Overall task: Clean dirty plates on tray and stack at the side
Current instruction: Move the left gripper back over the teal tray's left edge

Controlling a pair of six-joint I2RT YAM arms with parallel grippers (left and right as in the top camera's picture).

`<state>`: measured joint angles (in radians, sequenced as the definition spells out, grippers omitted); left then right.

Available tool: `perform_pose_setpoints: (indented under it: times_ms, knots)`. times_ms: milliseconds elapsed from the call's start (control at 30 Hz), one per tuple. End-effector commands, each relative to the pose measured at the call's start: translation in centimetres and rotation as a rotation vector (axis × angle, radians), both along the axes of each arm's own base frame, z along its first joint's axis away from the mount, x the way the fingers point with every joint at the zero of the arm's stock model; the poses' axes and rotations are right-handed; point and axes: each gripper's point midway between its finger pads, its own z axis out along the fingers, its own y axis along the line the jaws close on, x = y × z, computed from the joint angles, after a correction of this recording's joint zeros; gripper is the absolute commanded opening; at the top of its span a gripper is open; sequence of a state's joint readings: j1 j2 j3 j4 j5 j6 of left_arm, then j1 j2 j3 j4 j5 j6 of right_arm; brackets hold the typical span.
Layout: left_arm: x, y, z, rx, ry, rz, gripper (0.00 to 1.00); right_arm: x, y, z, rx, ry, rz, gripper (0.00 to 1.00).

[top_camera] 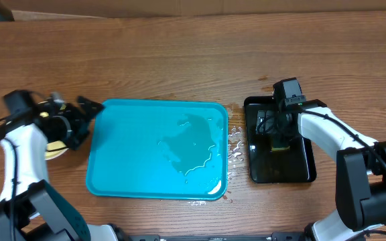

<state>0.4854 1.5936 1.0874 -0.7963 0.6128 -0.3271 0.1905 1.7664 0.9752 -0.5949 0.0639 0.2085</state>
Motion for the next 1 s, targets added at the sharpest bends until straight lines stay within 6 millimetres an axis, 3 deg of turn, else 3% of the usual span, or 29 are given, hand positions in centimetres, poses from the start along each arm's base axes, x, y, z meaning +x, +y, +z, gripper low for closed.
perform_pose_setpoints:
  times_ms: [0, 200, 367, 567, 800, 867, 967]
  knots:
    - [-0.1, -1.7, -1.0, 0.129, 0.036, -0.128, 1.0, -1.3, 0.0, -1.2, 0.012, 0.053, -0.006, 1.0]
    - [-0.4, -4.4, -2.0, 0.244, 0.094, -0.237, 1.0, -1.3, 0.2, -1.2, 0.023, 0.056, -0.004, 1.0]
    - [-0.3, -6.0, -2.0, 0.252, 0.088, -0.288, 1.0, -2.5, 2.2, -1.2, 0.139, 0.11, 0.022, 1.0]
    - [-0.3, -6.2, -2.0, 0.252, 0.087, -0.293, 1.0, -3.6, 1.7, -0.6, 0.113, 0.175, 0.058, 1.0]
    - [-0.3, -6.2, -2.0, 0.252, 0.087, -0.293, 1.0, -8.2, 0.9, -0.6, 0.082, 0.365, 0.046, 1.0]
    - [-0.3, -6.2, -2.0, 0.252, 0.087, -0.293, 1.0, -8.4, 0.7, -1.1, 0.07, 0.358, 0.045, 1.0]
    - [-0.3, -6.2, -2.0, 0.252, 0.087, -0.293, 1.0, -7.0, 0.0, -1.6, 0.031, 0.291, 0.044, 0.99]
